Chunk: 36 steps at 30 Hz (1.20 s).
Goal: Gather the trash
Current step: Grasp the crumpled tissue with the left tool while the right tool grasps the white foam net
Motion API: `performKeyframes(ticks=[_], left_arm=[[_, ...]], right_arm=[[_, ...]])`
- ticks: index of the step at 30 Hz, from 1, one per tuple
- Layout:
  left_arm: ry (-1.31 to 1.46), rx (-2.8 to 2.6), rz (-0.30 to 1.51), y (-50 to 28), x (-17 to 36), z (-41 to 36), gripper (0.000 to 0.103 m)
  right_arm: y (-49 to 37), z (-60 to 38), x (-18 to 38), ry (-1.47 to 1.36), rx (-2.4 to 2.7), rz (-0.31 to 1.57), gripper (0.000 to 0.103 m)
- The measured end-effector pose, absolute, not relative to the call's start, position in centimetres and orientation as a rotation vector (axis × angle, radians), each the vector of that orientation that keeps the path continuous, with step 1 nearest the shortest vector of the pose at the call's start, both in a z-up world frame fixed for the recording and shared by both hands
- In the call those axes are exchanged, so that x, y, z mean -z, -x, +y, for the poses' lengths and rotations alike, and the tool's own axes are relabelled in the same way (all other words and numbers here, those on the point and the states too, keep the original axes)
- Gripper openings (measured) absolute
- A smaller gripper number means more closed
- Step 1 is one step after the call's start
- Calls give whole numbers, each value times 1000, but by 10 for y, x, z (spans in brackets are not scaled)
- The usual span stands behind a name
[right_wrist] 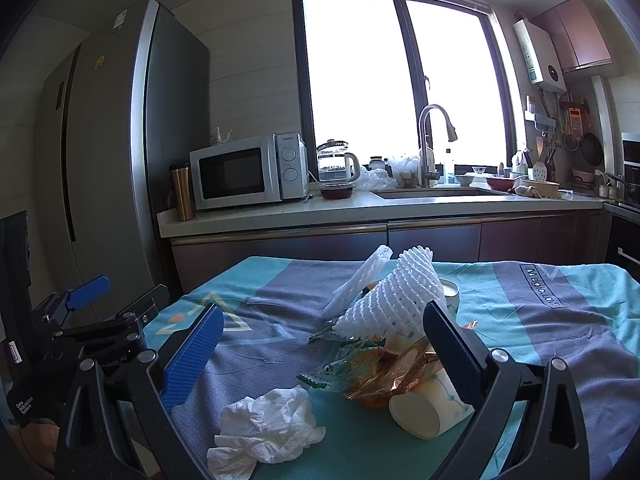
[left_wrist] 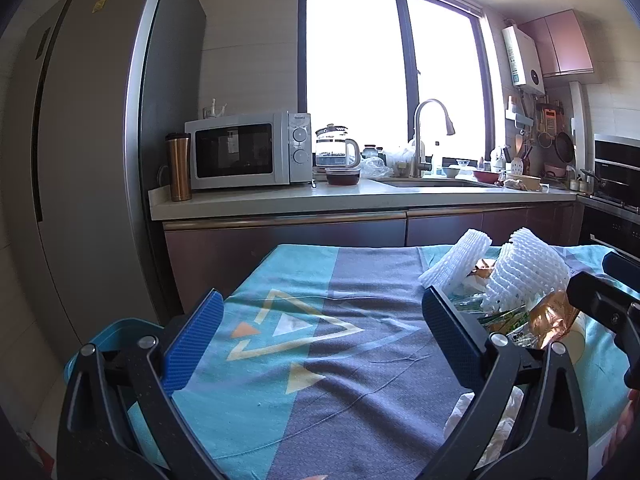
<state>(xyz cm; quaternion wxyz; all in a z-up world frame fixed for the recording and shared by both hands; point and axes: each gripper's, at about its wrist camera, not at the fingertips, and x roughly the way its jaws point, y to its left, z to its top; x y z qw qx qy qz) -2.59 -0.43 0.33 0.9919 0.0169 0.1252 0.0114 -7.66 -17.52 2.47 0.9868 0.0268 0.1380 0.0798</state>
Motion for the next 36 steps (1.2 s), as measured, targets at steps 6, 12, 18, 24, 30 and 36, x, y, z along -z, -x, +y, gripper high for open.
performKeyframes(ticks=[6,12,18,24,30,36], left_arm=[[-27,2,273,23,-2,-6,98],[-28,39,315,16,4,-8,98],[-60,139,358,15,12,-18,98],[-82,311,474,4,31,-36,98],[-101,472,531,5,44,-54,98],[-122,536,597,4,57,-66,90]], right_arm=[[75,-179,-25,-63,-163,284,97],[70,-186,-28,-63,-154,296,97],[46,-209,-36,-110,-153,368,94],[13,-232,-33,-174,-159,467,81],[-6,-243,-27,-215,-174,538,72],[-16,-244,-20,-236,-196,586,54]])
